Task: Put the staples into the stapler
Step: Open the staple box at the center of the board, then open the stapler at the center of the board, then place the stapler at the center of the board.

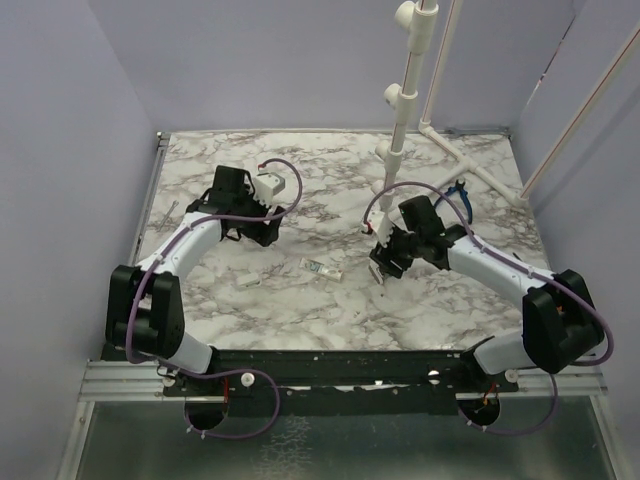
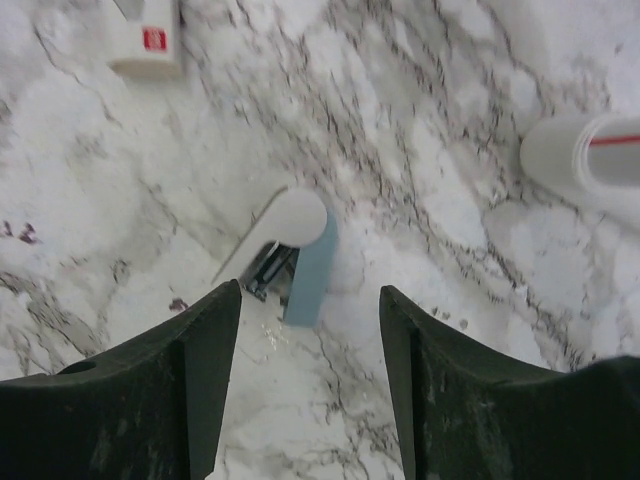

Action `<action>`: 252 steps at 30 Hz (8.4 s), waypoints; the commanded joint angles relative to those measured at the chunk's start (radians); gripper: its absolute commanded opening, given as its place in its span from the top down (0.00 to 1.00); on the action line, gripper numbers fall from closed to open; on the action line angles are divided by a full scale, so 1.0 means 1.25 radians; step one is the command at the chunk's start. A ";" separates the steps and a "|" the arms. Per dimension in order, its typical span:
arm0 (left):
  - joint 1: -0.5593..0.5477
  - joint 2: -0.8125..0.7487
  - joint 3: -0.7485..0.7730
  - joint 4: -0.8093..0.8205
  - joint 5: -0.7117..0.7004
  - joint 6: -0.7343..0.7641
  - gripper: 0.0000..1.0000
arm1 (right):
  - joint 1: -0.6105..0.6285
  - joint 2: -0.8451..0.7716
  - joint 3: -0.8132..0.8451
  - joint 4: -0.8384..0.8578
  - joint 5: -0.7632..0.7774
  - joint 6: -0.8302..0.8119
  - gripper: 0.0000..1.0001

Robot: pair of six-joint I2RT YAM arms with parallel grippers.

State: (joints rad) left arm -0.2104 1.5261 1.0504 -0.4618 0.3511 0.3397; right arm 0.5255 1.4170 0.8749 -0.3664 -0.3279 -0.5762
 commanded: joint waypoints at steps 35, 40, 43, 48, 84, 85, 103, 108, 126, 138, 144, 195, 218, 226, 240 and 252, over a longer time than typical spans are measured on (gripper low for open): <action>-0.009 -0.138 -0.194 0.239 0.320 0.104 0.11 | -0.078 0.149 0.020 -0.021 -0.063 -0.155 0.90; -0.039 -0.114 -0.196 0.313 0.339 0.022 0.12 | -0.078 0.083 0.013 0.049 -0.080 -0.081 0.99; -0.084 -0.088 -0.170 0.356 0.334 -0.054 0.12 | -0.078 0.042 0.014 0.101 -0.065 -0.017 0.99; -0.180 -0.021 -0.132 0.480 0.327 -0.240 0.09 | -0.076 -0.013 0.016 0.187 -0.059 0.079 0.99; -0.287 0.247 0.053 0.718 0.384 -0.680 0.80 | -0.036 -0.111 -0.057 0.271 0.055 0.138 0.99; -0.287 0.245 0.047 0.719 0.398 -0.672 0.87 | -0.035 -0.121 -0.061 0.269 0.064 0.130 0.99; -0.292 0.203 0.048 0.238 0.529 -0.201 1.00 | -0.036 -0.247 -0.048 0.184 0.162 -0.055 0.99; -0.296 0.184 0.042 0.154 0.522 -0.101 1.00 | -0.035 -0.246 -0.010 0.148 0.151 -0.096 0.99; -0.264 0.176 0.065 0.013 0.603 0.047 1.00 | -0.037 -0.280 -0.037 0.134 0.021 0.025 0.69; -0.217 0.135 0.104 0.100 0.633 0.007 1.00 | -0.062 -0.243 -0.039 0.033 -0.294 -0.009 0.14; -0.234 0.150 0.113 0.107 0.637 -0.057 0.99 | -0.040 -0.213 -0.027 0.031 -0.215 -0.085 0.10; -0.274 0.324 0.279 -0.127 0.498 0.106 0.01 | -0.002 -0.085 0.105 -0.401 0.076 0.148 0.99; -0.147 0.135 0.181 -0.118 0.308 0.138 0.01 | -0.312 0.261 0.269 -0.678 -0.205 0.101 0.97; -0.147 0.039 0.116 -0.081 0.177 0.160 0.01 | -0.409 0.410 0.365 -0.759 -0.318 0.072 0.94; -0.147 -0.066 0.044 -0.064 0.114 0.193 0.01 | -0.413 0.529 0.452 -0.795 -0.368 0.114 0.75; -0.147 -0.105 0.012 -0.064 0.095 0.202 0.01 | -0.414 0.577 0.511 -0.793 -0.353 0.152 0.55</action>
State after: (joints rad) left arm -0.3939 1.4281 1.0870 -0.5468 0.4988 0.5743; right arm 0.0113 2.1136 1.4906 -1.3380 -0.7563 -0.4152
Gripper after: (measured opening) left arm 0.988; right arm 0.432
